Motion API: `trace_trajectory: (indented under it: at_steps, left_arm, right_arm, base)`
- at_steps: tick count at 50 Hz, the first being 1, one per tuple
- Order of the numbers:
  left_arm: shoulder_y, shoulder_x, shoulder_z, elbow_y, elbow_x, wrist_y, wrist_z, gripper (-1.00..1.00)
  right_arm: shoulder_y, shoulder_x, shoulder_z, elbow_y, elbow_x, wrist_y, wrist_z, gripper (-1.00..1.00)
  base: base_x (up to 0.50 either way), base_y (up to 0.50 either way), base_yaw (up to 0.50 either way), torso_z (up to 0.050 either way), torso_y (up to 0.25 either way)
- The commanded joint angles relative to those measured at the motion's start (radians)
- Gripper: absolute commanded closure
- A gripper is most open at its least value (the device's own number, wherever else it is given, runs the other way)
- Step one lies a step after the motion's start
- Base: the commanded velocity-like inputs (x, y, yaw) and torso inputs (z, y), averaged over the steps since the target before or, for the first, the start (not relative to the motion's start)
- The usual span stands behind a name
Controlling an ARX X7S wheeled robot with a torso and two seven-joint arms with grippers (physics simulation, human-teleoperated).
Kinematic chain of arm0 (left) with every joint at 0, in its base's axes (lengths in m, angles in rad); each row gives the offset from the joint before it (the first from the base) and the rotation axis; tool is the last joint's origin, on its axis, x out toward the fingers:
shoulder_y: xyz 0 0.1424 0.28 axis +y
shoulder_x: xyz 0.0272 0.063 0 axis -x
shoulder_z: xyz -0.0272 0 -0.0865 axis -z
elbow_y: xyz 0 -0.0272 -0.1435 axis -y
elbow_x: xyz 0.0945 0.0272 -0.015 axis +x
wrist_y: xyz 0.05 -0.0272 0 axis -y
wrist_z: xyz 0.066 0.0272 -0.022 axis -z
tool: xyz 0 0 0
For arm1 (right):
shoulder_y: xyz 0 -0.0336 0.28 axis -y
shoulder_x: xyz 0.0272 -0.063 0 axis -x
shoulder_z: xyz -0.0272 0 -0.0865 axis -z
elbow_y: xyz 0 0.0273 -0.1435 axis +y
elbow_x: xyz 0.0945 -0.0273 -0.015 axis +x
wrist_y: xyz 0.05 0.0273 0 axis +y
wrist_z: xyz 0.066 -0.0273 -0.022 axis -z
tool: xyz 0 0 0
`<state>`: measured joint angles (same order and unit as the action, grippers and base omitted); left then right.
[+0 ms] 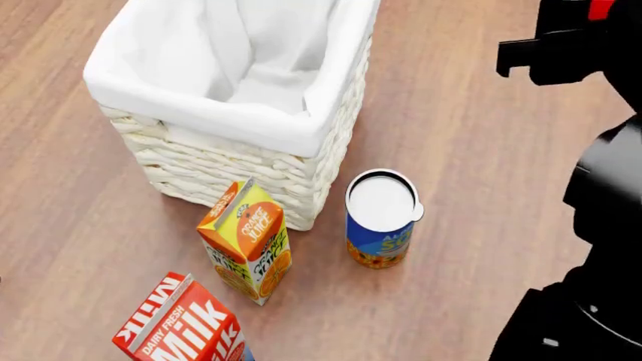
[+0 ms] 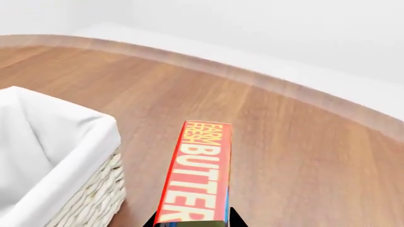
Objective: Pick up the butter and put it in the basket.
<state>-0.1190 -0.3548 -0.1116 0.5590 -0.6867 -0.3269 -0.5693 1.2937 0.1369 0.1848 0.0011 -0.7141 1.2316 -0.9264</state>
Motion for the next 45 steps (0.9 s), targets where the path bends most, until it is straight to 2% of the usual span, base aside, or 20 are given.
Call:
trace_trajectory:
  at_steps: [1, 12, 16, 23, 36, 45]
  left_arm:
    - [0.008, -0.007, -0.006, 0.012, -0.011, 0.000, -0.003, -1.00]
    - [0.022, -0.017, -0.019, 0.041, -0.034, -0.006, -0.016, -1.00]
    - [0.020, -0.016, -0.019, 0.043, -0.036, -0.008, -0.021, -1.00]
    - [0.022, -0.018, -0.020, 0.045, -0.041, -0.007, -0.024, -1.00]
    - [0.028, -0.020, -0.023, 0.060, -0.052, -0.010, -0.035, -1.00]
    - [0.029, -0.023, -0.026, 0.066, -0.061, -0.010, -0.040, -1.00]
  right_arm:
    - [0.146, 0.001, -0.006, 0.188, 0.028, -0.027, 0.073, 1.00]
    - [0.222, -0.051, 0.073, 0.365, 0.112, -0.190, 0.237, 1.00]
    - [0.247, -0.070, 0.129, 0.442, 0.148, -0.291, 0.359, 1.00]
    - [0.279, -0.077, 0.160, 0.583, 0.191, -0.399, 0.473, 1.00]
    - [0.392, -0.076, 0.119, 0.919, 0.257, -0.526, 0.490, 1.00]
    - [0.479, -0.080, 0.048, 1.135, 0.264, -0.585, 0.401, 1.00]
  base:
    - [0.00, 0.00, 0.00, 0.000, 0.000]
    - [0.00, 0.00, 0.00, 0.000, 0.002]
    - [0.00, 0.00, 0.00, 0.002, 0.000]
    - [0.00, 0.00, 0.00, 0.000, 0.002]
    - [0.00, 0.00, 0.00, 0.000, 0.002]
    - [0.00, 0.00, 0.00, 0.001, 0.001]
